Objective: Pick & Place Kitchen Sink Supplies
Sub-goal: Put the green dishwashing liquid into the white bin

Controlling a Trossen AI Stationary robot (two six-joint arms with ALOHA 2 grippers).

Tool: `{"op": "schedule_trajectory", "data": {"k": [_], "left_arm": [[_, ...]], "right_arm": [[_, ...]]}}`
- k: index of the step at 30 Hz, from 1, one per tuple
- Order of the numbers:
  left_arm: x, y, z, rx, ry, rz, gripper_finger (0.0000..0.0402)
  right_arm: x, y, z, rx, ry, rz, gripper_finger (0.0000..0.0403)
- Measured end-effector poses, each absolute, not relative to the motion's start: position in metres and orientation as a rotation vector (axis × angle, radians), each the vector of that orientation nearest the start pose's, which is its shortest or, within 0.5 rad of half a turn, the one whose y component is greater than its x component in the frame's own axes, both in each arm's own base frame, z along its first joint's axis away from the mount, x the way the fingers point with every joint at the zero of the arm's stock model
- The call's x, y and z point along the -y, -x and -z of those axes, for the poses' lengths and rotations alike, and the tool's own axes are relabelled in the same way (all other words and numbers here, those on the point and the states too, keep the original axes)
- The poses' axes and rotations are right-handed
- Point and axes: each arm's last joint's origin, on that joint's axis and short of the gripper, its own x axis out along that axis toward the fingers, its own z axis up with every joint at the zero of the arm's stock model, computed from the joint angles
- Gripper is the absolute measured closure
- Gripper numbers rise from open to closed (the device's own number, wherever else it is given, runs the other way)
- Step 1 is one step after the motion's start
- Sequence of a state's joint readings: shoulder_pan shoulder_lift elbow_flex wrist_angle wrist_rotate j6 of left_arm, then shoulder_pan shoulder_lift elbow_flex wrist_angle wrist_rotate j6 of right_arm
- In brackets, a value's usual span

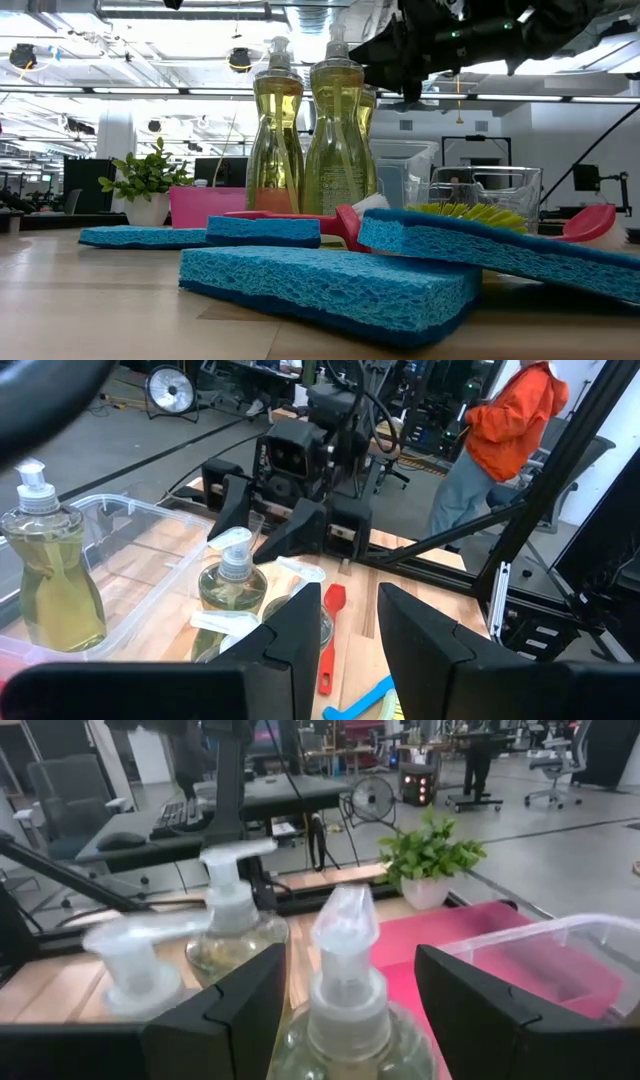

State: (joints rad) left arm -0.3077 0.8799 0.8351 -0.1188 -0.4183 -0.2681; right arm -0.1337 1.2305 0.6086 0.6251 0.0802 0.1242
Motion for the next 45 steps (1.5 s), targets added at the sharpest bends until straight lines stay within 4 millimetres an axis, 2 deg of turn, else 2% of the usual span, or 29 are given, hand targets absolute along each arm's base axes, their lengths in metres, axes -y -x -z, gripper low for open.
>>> {"op": "schedule_trajectory", "data": {"k": [14,23,34,45], "left_arm": [[0.047,-0.187,-0.341,-0.137,0.208,-0.130,0.0298],[0.047,-0.187,-0.341,-0.137,0.208,-0.130,0.0298],[0.047,-0.187,-0.341,-0.137,0.208,-0.130,0.0298],[0.047,-0.187,-0.341,-0.137,0.208,-0.130,0.0298]], "right_arm": [[0.040,-0.267,-0.248,-0.011,-0.159,0.222,0.0196],[0.041,-0.267,-0.249,-0.002,-0.185,0.233,0.0297],[0.039,-0.265,-0.251,0.007,-0.238,0.222,0.0297],[0.037,-0.243,-0.272,0.023,-0.230,0.238,0.0297]]}}
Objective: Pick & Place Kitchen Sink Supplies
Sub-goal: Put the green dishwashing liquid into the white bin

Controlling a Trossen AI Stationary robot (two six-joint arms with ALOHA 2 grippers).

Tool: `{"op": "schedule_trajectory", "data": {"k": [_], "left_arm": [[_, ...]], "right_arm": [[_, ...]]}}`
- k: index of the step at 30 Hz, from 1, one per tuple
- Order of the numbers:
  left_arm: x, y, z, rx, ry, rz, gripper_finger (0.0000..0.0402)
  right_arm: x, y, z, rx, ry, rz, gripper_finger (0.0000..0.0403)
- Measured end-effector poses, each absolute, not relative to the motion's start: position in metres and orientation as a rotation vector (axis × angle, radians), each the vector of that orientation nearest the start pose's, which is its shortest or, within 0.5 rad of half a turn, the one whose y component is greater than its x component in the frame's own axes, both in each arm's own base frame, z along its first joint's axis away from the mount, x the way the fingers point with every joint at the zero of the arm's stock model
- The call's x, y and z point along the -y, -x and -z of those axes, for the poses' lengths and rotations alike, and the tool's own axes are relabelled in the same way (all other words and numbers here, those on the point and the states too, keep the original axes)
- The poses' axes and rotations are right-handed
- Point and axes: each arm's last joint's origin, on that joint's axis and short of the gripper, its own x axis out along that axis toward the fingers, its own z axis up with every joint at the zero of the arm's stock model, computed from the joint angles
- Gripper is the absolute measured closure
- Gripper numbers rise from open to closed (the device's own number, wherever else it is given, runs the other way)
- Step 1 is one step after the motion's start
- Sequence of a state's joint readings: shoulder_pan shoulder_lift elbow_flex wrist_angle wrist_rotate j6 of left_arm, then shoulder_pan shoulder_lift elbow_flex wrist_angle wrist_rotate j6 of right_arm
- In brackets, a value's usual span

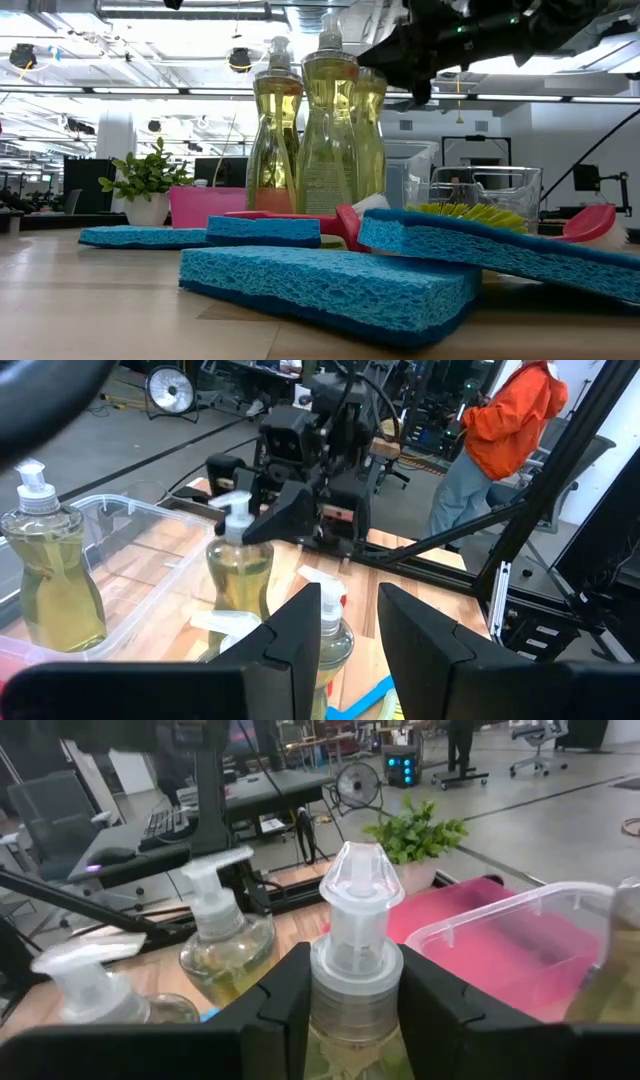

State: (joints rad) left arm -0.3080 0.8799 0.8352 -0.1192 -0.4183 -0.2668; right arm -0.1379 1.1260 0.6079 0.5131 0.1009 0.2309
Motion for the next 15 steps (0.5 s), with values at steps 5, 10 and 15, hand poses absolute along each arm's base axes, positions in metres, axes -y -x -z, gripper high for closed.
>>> {"op": "schedule_trajectory", "data": {"k": [5,10,15], "left_arm": [[0.047,-0.187,-0.341,-0.137,0.208,-0.130,0.0298],[0.047,-0.187,-0.341,-0.137,0.208,-0.130,0.0298],[0.047,-0.187,-0.341,-0.137,0.208,-0.130,0.0298]], "right_arm": [[0.035,-0.230,-0.286,0.073,-0.225,0.238,0.0297],[0.033,-0.215,-0.303,0.153,-0.207,0.229,0.0297],[0.032,-0.199,-0.321,0.171,-0.178,0.257,0.0295]]}}
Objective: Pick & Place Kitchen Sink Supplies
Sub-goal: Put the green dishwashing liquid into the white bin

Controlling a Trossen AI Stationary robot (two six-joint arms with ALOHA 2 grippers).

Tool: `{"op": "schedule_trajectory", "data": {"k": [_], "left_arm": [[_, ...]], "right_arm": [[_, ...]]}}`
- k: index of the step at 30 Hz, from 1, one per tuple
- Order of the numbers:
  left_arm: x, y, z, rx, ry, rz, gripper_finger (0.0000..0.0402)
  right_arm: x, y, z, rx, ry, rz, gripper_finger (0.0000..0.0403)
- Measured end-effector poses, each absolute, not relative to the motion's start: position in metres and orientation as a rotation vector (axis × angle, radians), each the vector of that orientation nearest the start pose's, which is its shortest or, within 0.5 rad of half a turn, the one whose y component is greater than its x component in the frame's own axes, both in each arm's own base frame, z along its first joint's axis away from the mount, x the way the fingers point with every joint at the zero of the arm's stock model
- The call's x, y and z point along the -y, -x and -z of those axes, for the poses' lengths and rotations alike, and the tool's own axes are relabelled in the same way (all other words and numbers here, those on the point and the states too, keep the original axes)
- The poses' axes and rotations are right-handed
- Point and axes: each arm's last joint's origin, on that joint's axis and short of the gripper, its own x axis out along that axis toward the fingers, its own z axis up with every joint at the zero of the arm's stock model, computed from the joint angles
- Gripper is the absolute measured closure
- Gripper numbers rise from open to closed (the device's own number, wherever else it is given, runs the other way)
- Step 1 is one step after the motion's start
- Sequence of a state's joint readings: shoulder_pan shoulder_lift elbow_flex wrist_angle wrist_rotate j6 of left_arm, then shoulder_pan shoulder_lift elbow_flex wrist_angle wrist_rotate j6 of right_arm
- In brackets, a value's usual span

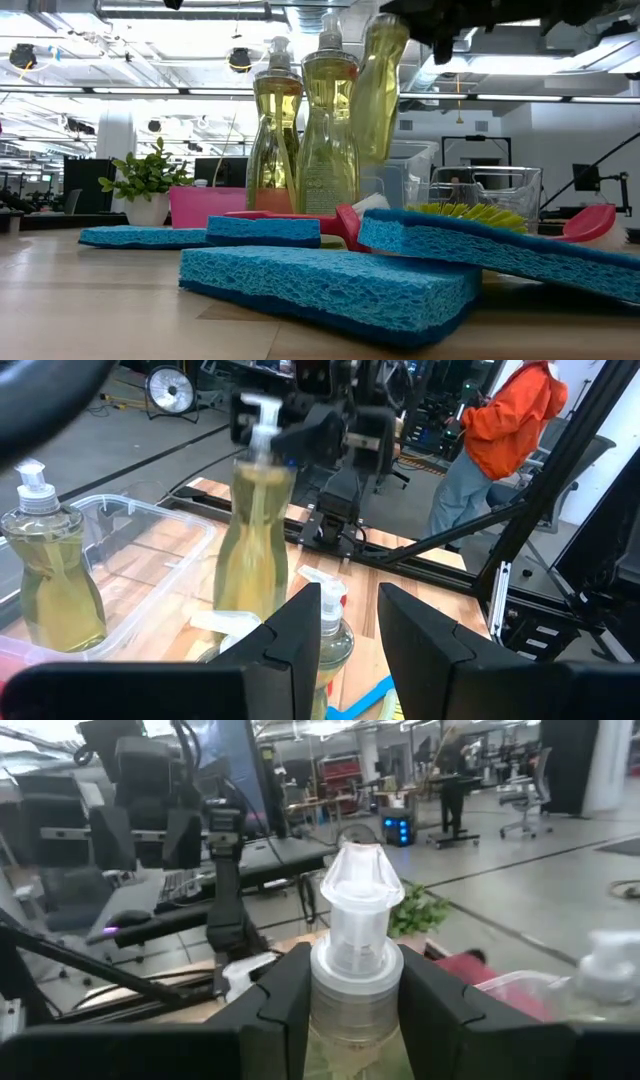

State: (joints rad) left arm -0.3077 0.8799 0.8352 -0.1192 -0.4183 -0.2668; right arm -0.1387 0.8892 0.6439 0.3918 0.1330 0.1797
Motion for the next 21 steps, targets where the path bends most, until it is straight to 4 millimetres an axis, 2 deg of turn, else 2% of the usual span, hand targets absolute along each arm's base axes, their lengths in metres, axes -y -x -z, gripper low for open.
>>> {"op": "schedule_trajectory", "data": {"k": [10,21], "left_arm": [[0.047,-0.187,-0.341,-0.137,0.208,-0.130,0.0298],[0.047,-0.187,-0.341,-0.137,0.208,-0.130,0.0298]], "right_arm": [[0.030,-0.178,-0.371,0.173,-0.049,0.304,0.0295],[0.035,-0.166,-0.409,0.196,0.037,0.365,0.0294]]}}
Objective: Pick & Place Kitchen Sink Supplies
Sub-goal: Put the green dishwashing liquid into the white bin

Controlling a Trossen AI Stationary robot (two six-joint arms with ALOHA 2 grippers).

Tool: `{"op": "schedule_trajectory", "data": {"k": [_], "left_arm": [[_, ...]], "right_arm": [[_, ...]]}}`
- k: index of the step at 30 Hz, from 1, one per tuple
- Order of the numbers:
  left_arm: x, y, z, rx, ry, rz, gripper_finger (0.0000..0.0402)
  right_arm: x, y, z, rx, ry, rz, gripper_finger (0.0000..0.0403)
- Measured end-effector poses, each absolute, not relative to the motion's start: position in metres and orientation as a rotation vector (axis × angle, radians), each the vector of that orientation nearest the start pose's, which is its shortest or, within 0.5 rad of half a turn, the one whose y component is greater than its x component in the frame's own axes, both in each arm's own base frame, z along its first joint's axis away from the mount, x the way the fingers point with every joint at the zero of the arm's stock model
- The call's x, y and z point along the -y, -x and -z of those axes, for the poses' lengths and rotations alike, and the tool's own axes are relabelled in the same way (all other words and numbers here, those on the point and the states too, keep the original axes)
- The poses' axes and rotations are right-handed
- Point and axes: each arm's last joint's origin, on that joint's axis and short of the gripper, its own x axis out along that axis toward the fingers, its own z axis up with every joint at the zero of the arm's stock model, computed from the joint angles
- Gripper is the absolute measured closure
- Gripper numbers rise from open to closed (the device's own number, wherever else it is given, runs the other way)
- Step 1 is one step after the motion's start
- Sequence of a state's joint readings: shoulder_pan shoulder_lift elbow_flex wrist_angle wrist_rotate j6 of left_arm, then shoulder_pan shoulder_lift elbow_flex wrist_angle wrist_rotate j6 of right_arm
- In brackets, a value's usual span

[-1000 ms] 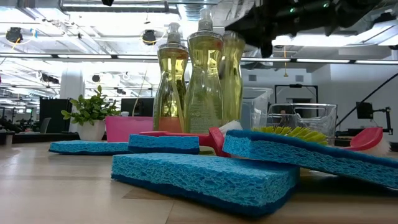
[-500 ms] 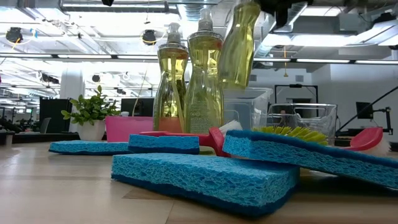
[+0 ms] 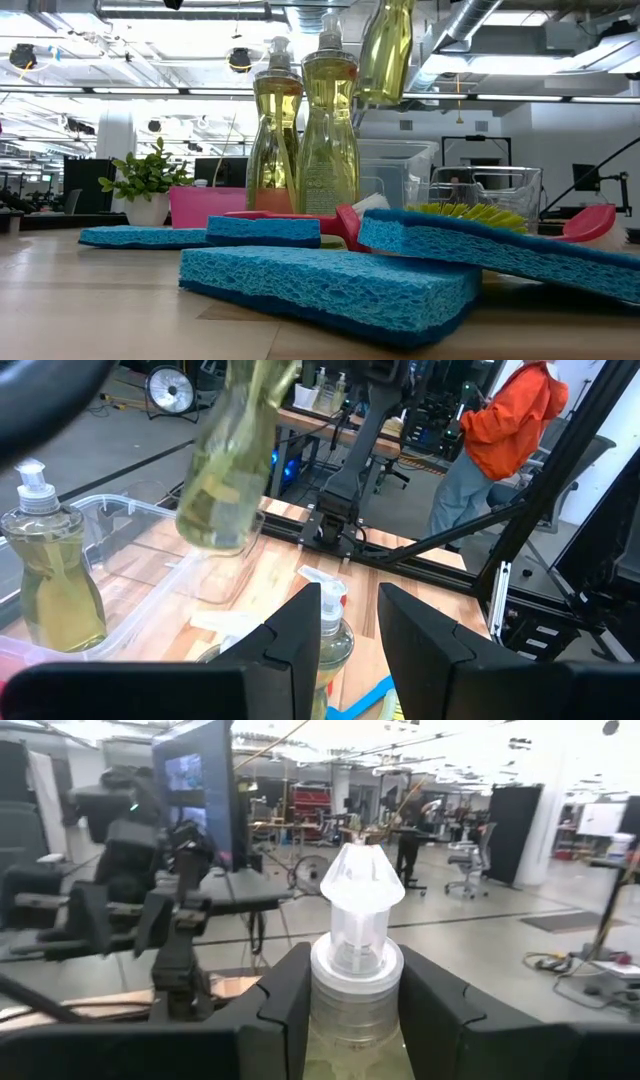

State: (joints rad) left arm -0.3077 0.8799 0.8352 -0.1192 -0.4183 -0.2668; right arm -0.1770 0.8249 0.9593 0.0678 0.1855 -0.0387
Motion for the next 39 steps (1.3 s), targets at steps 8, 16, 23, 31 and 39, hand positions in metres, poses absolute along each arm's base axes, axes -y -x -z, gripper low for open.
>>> {"op": "schedule_trajectory", "data": {"k": [8,16,23,31,39], "left_arm": [[0.047,-0.187,-0.341,-0.137,0.208,-0.130,0.0298],[0.047,-0.187,-0.341,-0.137,0.208,-0.130,0.0298],[0.047,-0.187,-0.341,-0.137,0.208,-0.130,0.0298],[0.047,-0.187,-0.341,-0.134,0.209,-0.129,0.0298],[0.047,-0.187,-0.341,-0.134,0.209,-0.129,0.0298]], "right_arm": [[0.048,-0.157,-0.423,0.187,0.069,0.456,0.0294],[0.070,-0.162,-0.411,0.075,0.059,0.567,0.0294],[0.095,-0.186,-0.393,-0.019,0.034,0.634,0.0294],[0.120,-0.213,-0.377,-0.037,0.020,0.675,0.0294],[0.129,-0.228,-0.363,-0.094,0.011,0.675,0.0294]]}}
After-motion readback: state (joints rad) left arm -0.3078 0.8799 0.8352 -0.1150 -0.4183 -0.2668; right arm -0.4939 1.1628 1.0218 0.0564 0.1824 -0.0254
